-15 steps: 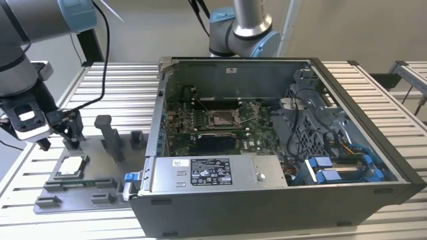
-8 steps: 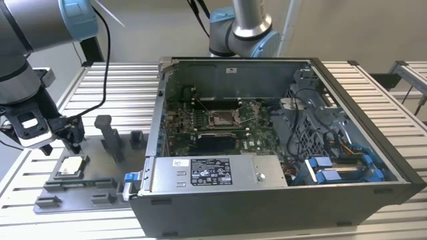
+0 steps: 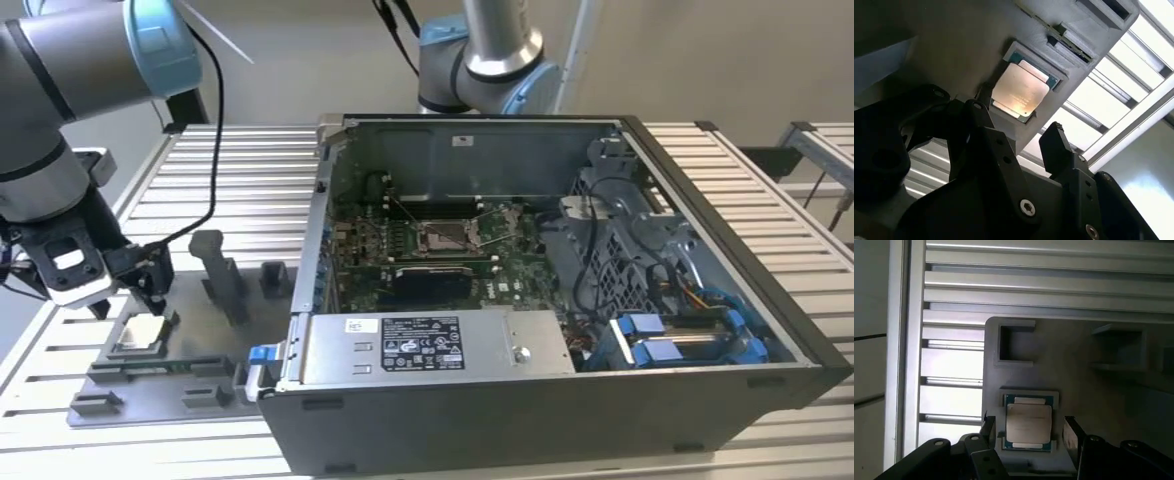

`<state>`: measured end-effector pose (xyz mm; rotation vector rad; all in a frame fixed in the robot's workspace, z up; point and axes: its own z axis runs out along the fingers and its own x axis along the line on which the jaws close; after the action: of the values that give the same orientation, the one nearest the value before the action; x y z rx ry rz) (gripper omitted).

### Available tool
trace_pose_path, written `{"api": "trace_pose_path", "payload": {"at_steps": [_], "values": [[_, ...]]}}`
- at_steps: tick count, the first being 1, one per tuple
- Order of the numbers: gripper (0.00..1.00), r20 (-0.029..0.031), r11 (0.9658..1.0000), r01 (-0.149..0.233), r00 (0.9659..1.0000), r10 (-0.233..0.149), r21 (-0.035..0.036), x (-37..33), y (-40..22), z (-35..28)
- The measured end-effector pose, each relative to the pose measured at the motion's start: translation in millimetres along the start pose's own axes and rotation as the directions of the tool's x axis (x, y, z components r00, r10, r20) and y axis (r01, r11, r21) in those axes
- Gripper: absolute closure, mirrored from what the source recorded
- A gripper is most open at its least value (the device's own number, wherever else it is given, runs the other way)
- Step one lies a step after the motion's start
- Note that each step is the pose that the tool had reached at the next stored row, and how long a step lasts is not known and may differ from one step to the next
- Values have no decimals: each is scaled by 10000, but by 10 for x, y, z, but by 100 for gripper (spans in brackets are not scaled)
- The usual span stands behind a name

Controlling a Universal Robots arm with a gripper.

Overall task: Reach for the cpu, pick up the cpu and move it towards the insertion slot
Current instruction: 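Pick up the cpu and move it towards the insertion slot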

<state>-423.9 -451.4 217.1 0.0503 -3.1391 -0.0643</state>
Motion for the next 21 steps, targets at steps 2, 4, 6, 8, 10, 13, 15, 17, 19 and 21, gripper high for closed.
{"api": "trace_pose_path", "payload": {"at_steps": [2,4,6,8,10,13,15,17,19,21], "values": [[0,-1,10000,0,10000,0,1,0,-4,27],[0,-1,10000,2,10000,-2,1,1,-10,57],[0,-1,10000,4,10000,-4,0,1,-14,89],[0,-2,10000,21,10000,-21,0,2,-24,118],[0,-3,10000,43,10000,-43,-2,2,-35,146],[0,-4,10000,69,10000,-69,-5,3,-59,184],[0,-2,10000,79,10000,-79,-9,3,-71,209],[0,-4,10000,80,10000,-80,-8,4,-74,235],[0,-5,10000,85,10000,-85,-7,4,-76,258],[0,-4,10000,87,10000,-87,-8,3,-77,286]]}}
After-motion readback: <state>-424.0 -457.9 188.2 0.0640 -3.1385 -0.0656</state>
